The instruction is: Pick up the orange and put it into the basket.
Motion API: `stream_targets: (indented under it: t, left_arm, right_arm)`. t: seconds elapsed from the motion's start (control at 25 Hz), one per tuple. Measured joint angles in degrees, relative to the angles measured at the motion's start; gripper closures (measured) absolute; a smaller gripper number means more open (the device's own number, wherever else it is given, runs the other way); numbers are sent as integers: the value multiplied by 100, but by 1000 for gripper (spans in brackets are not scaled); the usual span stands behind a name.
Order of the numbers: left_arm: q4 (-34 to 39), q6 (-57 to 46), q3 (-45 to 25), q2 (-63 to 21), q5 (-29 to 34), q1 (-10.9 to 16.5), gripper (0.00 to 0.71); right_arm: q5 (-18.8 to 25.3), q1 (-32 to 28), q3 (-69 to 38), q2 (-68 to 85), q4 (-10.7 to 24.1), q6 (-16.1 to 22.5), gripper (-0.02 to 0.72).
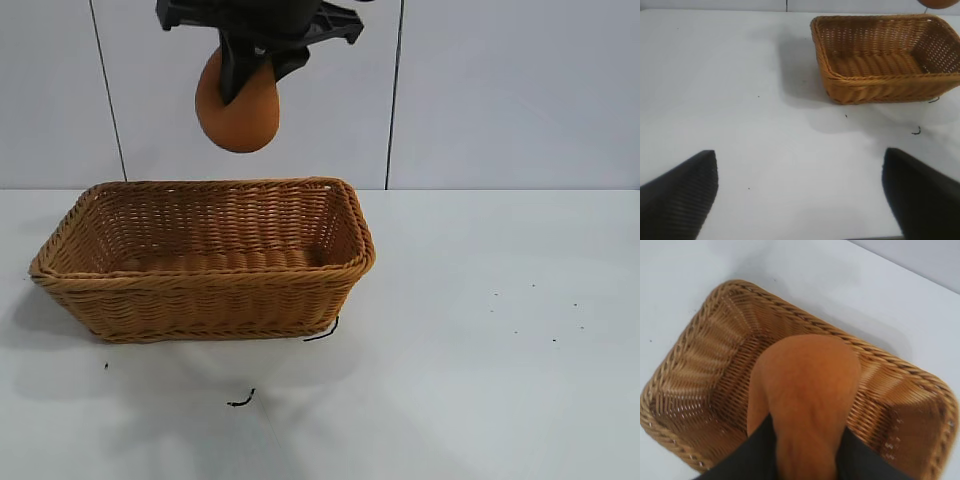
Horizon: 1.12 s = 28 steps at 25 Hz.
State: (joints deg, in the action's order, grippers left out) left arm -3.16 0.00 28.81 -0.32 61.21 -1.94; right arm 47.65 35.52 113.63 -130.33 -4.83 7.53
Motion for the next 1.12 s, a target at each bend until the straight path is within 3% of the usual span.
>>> stream_targets:
  t: [0.12,0.2,0.4,0.48,0.8,1.12]
  left_arm:
    - [0,0,0,0,0,0,71]
    - [0,0,0,0,0,0,71]
    - [0,0,0,0,0,0,71]
    - [0,0,0,0,6,0,71]
    - [0,0,0,0,7,0,71]
    - [0,0,0,0,7,0,71]
  right_arm:
    - [-110,0,0,-296,-110,-131,547]
    - [-131,0,0,-375,-192,-176,498]
    - [-127,0,7,-355,-393,-214,170]
    - [-68,0,7,-326,-416,-275,108]
    - [174,-245,8,149,-55,-421,73]
    - [775,-1415,19,265,151,-379,73]
